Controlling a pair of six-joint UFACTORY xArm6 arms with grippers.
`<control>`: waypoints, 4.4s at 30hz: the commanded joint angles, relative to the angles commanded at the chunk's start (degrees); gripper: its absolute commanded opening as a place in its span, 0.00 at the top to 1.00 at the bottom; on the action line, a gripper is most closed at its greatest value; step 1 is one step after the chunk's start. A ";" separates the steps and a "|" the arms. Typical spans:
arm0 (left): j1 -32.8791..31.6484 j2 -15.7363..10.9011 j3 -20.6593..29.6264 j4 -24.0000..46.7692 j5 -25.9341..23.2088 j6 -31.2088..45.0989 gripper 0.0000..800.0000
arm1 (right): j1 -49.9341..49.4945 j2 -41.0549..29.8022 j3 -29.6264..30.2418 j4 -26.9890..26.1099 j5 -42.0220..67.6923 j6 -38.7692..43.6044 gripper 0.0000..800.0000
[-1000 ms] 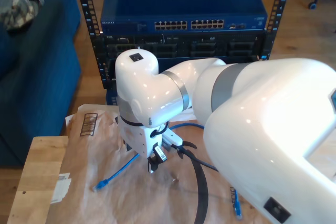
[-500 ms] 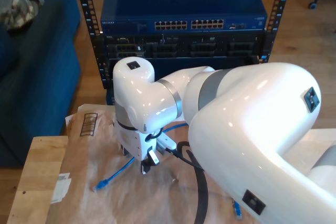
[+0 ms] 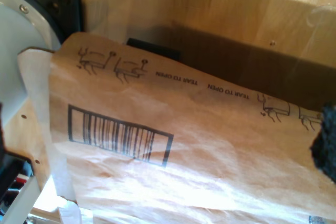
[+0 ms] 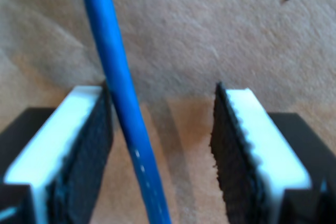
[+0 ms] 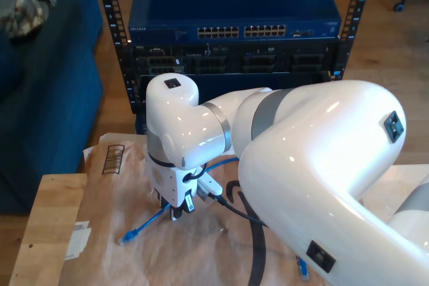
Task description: Grab the cable and plug it in
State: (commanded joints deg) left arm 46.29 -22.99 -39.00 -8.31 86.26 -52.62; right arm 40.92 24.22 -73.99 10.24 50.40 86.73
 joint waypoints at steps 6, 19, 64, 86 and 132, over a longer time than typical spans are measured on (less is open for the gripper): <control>0.00 0.00 0.00 0.00 0.00 0.00 0.00 | 0.53 0.00 -0.44 0.09 0.09 0.26 0.65; -0.35 0.00 0.00 0.00 0.00 0.00 0.00 | 1.58 0.00 -0.35 0.44 0.09 2.11 0.94; -38.68 5.01 -22.42 -24.97 2.46 -27.43 0.00 | -39.03 -49.85 26.11 10.73 27.08 6.15 0.95; -39.56 12.48 -44.75 -42.73 13.71 -34.37 0.00 | -49.23 -56.26 28.04 23.56 37.54 5.10 0.95; -40.26 12.48 -48.35 -52.48 21.45 -38.86 0.00 | -58.20 -53.54 16.62 42.02 51.08 -1.32 0.96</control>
State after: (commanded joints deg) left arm 6.02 -10.51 -87.35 -60.79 107.71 -91.47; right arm -17.27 -29.32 -57.37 52.26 101.47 85.41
